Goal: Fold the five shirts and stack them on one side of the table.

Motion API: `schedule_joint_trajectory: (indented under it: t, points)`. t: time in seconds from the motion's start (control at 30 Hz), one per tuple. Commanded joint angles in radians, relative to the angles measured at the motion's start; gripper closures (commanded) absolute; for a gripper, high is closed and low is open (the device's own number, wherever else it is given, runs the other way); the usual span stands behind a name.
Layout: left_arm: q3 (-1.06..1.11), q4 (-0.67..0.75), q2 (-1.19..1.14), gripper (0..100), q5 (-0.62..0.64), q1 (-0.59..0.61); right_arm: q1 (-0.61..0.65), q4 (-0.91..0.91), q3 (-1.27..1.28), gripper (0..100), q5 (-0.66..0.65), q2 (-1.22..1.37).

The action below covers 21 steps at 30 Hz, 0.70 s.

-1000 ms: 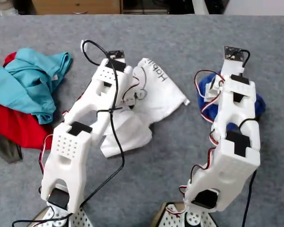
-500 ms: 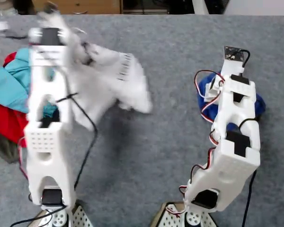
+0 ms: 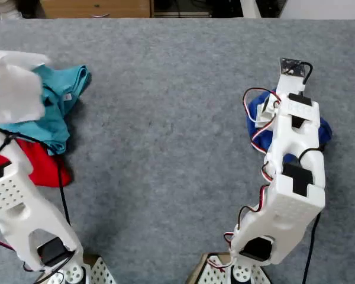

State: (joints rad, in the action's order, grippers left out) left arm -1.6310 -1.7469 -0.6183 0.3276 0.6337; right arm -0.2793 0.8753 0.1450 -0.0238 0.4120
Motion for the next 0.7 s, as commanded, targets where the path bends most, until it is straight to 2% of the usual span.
schedule_joint_trajectory:
  t: [0.0,0.17,0.4,0.67]
  points:
    - [-0.037,-0.005,0.05,98,-0.008,0.043,0.018,-0.025,-0.005,98.7,-0.008,0.005]
    - [-0.008,-0.012,0.024,98,-0.003,0.041,0.018,-0.025,-0.005,98.7,-0.008,0.005]
    - [0.252,-0.012,-0.024,97,-0.008,-0.005,0.018,-0.025,-0.005,98.7,-0.008,0.005]
    - [0.6,-0.012,-0.015,75,-0.003,-0.017,0.019,-0.025,-0.005,98.7,-0.008,0.007]
